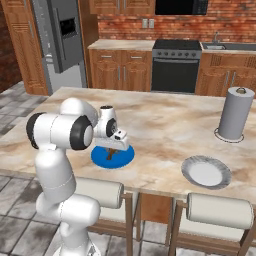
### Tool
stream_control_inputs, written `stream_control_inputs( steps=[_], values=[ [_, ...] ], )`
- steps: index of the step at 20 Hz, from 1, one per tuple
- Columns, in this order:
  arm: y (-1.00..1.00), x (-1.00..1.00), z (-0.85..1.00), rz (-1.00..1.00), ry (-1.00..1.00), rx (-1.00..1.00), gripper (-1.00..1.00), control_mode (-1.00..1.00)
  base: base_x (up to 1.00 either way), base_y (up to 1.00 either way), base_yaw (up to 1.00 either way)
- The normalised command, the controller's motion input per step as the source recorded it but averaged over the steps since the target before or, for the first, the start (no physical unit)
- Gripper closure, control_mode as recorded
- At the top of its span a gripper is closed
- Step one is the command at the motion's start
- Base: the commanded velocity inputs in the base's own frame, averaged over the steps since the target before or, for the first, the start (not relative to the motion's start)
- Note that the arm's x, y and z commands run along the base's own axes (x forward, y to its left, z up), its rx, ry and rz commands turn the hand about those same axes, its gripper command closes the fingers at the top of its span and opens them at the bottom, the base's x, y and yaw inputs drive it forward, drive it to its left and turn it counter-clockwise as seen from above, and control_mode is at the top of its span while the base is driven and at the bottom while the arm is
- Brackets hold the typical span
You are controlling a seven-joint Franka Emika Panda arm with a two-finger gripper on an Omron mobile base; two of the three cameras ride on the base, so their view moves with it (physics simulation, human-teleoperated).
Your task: Transport the chicken drumstick and lemon to the fridge. Place the chicken drumstick on the rack containing meat and place the lemon on the rack containing the vegetable, ensuring meats and vegetables are on different racks.
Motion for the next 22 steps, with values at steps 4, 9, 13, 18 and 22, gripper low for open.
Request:
stream_control_inputs(
  steps=[4,9,13,18,22],
  values=[
    [0.0,-0.22,-0.18,-0.02,0.0,0.0,1.0,-1.0,0.0,0.0,0.0],
    [-0.03,-0.24,0.13,-0.01,0.0,0.0,1.0,-1.0,0.0,0.0,0.0],
    [-0.04,-0.55,0.74,-0.01,0.0,0.0,1.0,-1.0,0.0,0.0,0.0],
    [0.0,-0.8,0.96,0.0,0.0,-0.02,1.0,-1.0,0.0,0.0,0.0],
    [0.0,-0.81,1.0,0.01,0.05,-0.01,1.0,-1.0,0.0,0.0,0.0]
  ],
)
